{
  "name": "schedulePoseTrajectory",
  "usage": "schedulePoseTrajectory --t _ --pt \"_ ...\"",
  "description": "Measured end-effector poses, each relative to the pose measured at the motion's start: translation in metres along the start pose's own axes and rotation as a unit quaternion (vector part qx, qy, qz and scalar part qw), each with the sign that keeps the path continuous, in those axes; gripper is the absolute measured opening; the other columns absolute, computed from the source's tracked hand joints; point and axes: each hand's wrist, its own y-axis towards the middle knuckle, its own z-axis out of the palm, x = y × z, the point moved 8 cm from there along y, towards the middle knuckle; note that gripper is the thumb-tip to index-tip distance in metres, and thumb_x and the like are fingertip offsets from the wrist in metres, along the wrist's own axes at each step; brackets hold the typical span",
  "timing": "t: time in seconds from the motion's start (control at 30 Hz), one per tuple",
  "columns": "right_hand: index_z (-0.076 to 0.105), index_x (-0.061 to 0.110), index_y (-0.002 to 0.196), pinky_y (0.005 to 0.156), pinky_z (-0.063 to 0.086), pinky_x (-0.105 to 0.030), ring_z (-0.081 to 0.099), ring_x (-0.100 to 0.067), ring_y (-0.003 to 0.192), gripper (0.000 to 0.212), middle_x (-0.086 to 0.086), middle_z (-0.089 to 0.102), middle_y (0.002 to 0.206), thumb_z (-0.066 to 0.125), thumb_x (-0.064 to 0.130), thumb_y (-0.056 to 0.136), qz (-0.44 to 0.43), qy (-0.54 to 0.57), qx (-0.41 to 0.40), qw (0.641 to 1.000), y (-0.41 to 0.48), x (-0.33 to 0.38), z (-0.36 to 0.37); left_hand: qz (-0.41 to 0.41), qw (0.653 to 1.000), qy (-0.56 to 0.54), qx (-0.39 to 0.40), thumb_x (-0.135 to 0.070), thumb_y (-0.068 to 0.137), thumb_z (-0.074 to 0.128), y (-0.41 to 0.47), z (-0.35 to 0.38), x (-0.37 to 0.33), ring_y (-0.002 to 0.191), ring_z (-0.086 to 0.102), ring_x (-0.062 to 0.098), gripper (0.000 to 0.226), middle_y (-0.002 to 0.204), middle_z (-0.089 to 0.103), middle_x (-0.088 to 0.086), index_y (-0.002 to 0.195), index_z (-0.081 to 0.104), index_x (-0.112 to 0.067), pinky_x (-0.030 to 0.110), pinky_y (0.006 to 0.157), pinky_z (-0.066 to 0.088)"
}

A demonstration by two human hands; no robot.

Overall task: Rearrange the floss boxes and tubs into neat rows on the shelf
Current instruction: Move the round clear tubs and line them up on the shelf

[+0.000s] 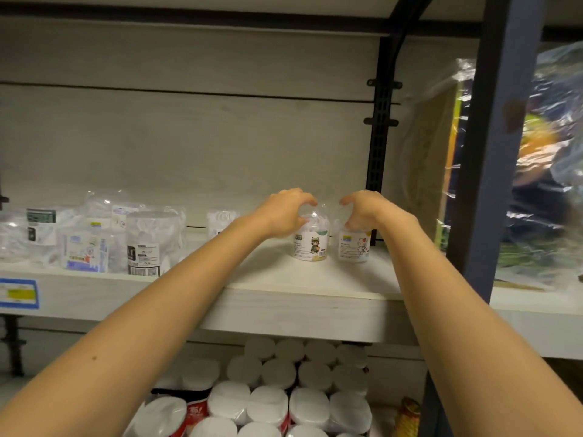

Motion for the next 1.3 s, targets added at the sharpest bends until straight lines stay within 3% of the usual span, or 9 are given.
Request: schedulePoseTrajectory --t 0.2,0.33,0.47,0.6,0.7,0.8,1.0,1.1,1.3 --pt "0.032 0.016 0.142 0.105 0.038 -0.044 0.030 -0.034 0.133 0.063 -0.012 0.028 0.146 0.057 0.014 0.085 -0.006 0.028 -0.056 0.998 -0.002 0.002 -0.005 -0.002 0.996 0.055 0.075 -0.026 0.093 0.048 -0.005 0.001 -0.002 0.135 0.035 0.026 0.051 0.148 0.038 0.002 0.142 0.035 -0.021 0.039 0.110 0.031" --pt "0.061 0.022 0.108 0.089 0.049 -0.039 0.059 -0.021 0.103 0.025 -0.002 0.063 0.111 0.064 0.024 0.083 -0.099 0.174 -0.241 0.950 -0.047 0.018 -0.042 -0.025 0.994 0.019 -0.107 -0.028 0.090 0.051 -0.037 -0.065 -0.003 0.110 0.057 0.023 0.027 0.113 0.066 -0.004 0.115 0.060 -0.027 0.039 0.093 0.046" --pt "0.067 0.020 0.082 0.056 0.049 -0.010 0.061 -0.004 0.061 0.001 0.004 0.067 0.075 0.067 0.020 0.082 -0.174 0.336 -0.187 0.906 -0.093 0.043 -0.035 -0.035 0.967 -0.105 -0.229 -0.033 0.082 0.056 -0.100 -0.115 0.011 0.060 0.058 0.009 0.014 0.057 0.062 -0.011 0.075 0.066 -0.025 0.028 0.069 0.051" --pt "0.068 0.017 0.082 0.057 0.049 -0.016 0.058 -0.001 0.055 0.001 0.000 0.067 0.071 0.067 0.016 0.081 -0.206 0.399 -0.117 0.886 -0.115 0.076 -0.007 -0.063 0.950 -0.193 -0.235 -0.021 0.085 0.063 -0.156 -0.129 0.040 0.042 0.047 0.001 0.015 0.054 0.063 0.000 0.073 0.068 -0.014 0.007 0.048 0.033" --pt "0.066 0.017 0.078 0.064 0.050 -0.023 0.059 -0.009 0.059 0.006 -0.001 0.065 0.068 0.066 0.013 0.082 -0.207 0.401 -0.098 0.887 -0.103 0.108 0.008 -0.082 0.944 -0.216 -0.238 -0.019 0.086 0.062 -0.181 -0.134 0.067 0.040 0.044 0.003 0.014 0.056 0.063 0.003 0.076 0.069 -0.012 0.007 0.043 0.030" --pt "0.065 0.021 0.091 0.070 0.048 -0.027 0.063 -0.017 0.079 0.009 0.004 0.066 0.085 0.065 0.024 0.083 -0.195 0.360 -0.111 0.906 -0.073 0.141 0.012 -0.085 0.940 -0.214 -0.252 -0.019 0.086 0.062 -0.191 -0.143 0.096 0.047 0.051 0.005 0.013 0.058 0.065 0.002 0.076 0.069 -0.014 0.008 0.046 0.034" --pt "0.035 0.014 0.141 0.105 0.035 -0.034 0.043 -0.026 0.129 0.066 -0.010 0.037 0.146 0.063 0.034 0.084 -0.131 0.241 -0.022 0.962 -0.007 0.187 0.035 -0.037 0.963 -0.128 -0.233 -0.021 0.086 0.061 -0.189 -0.159 0.128 0.075 0.056 0.006 0.011 0.074 0.066 -0.011 0.085 0.070 -0.016 0.011 0.062 0.042" --pt "0.032 0.019 0.142 0.104 0.040 -0.037 0.043 -0.025 0.128 0.070 -0.008 0.033 0.149 0.067 0.031 0.082 -0.096 0.261 0.074 0.958 0.005 0.188 0.059 -0.010 0.968 -0.122 -0.220 -0.021 0.086 0.060 -0.190 -0.160 0.137 0.079 0.057 0.006 0.011 0.077 0.067 -0.010 0.086 0.070 -0.017 0.017 0.067 0.044" --pt "0.041 0.018 0.134 0.095 0.048 -0.036 0.050 -0.026 0.117 0.057 -0.012 0.039 0.141 0.066 0.020 0.084 -0.058 0.333 0.056 0.940 0.014 0.184 0.064 -0.001 0.969 -0.141 -0.204 -0.023 0.086 0.061 -0.194 -0.155 0.155 0.078 0.057 0.006 0.010 0.077 0.067 -0.010 0.085 0.070 -0.018 0.016 0.066 0.044"
